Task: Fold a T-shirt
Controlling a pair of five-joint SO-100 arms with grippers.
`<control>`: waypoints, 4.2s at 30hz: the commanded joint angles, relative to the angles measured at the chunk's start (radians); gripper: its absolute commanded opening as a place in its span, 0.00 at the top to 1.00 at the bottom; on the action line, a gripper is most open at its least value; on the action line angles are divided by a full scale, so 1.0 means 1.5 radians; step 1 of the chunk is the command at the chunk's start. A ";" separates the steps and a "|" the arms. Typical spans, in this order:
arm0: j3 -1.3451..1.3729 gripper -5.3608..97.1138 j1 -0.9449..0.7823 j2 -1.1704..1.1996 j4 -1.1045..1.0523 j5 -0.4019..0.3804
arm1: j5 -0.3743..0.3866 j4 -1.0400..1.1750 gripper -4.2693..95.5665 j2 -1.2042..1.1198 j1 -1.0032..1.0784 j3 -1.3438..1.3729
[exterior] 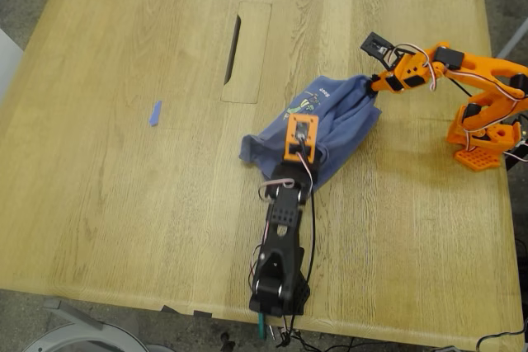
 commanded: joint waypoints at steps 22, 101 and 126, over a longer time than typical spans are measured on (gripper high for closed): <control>0.336 0.62 0.017 0.336 -0.066 0.007 | -0.010 -0.296 0.96 0.209 -0.030 0.335; -0.093 0.95 -0.107 -0.554 -0.638 -0.051 | -0.008 -0.676 0.96 -0.391 -0.161 0.046; -0.114 0.95 -0.266 -0.732 -0.705 -0.086 | 0.001 -0.624 0.96 0.064 -0.067 0.542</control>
